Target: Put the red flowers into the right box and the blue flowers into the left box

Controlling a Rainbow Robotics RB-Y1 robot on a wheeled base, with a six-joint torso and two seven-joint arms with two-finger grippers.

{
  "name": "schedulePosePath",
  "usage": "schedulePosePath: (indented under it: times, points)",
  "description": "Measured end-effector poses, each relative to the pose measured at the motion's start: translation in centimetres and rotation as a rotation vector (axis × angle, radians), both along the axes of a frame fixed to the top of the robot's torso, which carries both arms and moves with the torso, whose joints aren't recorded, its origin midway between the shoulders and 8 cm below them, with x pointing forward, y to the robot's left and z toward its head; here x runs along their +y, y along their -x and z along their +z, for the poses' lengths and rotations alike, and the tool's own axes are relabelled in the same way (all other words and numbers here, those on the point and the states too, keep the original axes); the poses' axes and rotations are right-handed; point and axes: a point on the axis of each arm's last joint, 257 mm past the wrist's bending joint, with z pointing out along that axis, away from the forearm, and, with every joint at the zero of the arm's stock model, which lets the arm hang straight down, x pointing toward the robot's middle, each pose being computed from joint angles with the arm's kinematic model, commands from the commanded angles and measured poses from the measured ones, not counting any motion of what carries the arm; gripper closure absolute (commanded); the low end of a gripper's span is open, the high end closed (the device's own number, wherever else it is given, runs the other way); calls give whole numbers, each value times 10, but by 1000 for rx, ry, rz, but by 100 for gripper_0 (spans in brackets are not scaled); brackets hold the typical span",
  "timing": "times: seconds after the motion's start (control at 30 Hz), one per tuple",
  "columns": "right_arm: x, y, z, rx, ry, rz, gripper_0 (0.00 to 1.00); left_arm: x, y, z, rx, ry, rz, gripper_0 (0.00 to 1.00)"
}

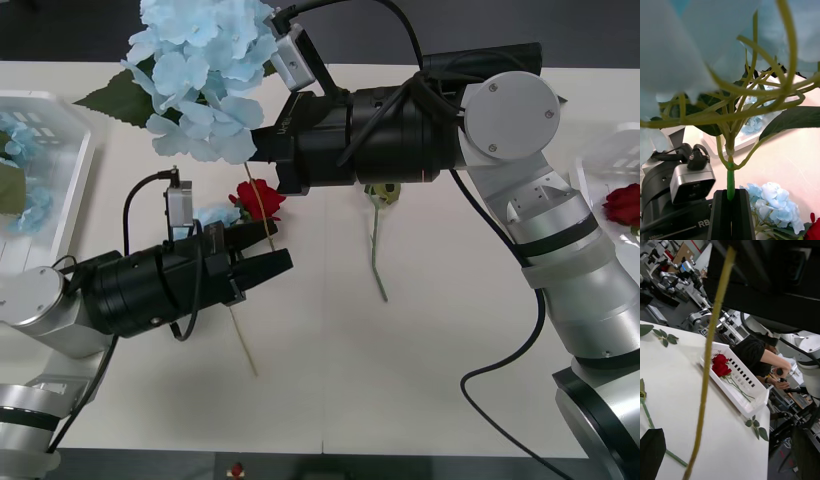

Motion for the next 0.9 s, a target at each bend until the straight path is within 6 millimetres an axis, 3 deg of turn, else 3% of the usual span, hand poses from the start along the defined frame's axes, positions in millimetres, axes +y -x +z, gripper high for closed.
schedulePosePath:
  times: [0.03,0.17,0.2,0.83,0.9]
  points:
    - [0,1,1,2,-3,2,100,-2,-3,0,-2,0,10,8]
    - [0,1,1,3,-5,3,100,-8,-10,5,-17,0,25,92]
    - [0,1,1,3,-5,3,100,-9,-12,7,-21,3,26,100]
    - [1,2,3,7,-14,6,100,-10,-13,10,-28,3,23,100]
    - [1,2,4,9,-17,8,66,-10,-13,11,-28,3,23,100]
